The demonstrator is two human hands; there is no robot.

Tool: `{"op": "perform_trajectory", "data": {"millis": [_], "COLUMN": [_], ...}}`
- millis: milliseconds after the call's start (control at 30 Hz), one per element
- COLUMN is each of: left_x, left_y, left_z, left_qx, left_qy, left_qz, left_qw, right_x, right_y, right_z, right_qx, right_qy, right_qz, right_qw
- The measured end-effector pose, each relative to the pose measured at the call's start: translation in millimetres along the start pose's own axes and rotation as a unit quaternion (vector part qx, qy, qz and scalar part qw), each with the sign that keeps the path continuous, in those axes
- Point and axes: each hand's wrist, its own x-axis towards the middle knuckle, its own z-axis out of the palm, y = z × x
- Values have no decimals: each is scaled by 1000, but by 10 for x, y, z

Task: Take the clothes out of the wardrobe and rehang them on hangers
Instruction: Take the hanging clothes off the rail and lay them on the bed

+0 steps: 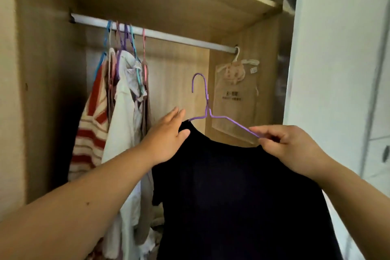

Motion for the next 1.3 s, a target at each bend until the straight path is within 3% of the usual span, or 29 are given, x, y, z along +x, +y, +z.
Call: {"op": "perform_trajectory", "data": {"millis": [100, 367, 633, 833, 1033, 1300], "left_x": [-47, -510, -1223, -1907, -2893, -4566], "left_y": [-4, 101, 101, 127, 660, 1629], "left_z": [239, 701, 822, 886, 991, 796], "left_qx": [-58, -185, -264, -273, -215, -204], "left_qy": [-49, -76, -145, -241, -353, -436], "left_qz": [19, 137, 290, 363, 467, 587], "left_qw": [997, 970, 908, 858, 782, 651], "right_x": [-377, -1230, -2382, -3431, -4561, -6171], "right_y": [-51, -485, -1303, -1981, -2585, -3654], "right_z": [-80, 69, 730, 1214, 1465, 1547], "right_qx": [-24, -104, -121, -124, -217, -121], "right_qy": [14, 20, 168, 246, 125, 151], "right_qz": [39, 213, 350, 484, 659, 779], "right_qw": [999, 971, 914, 831, 709, 597]}}
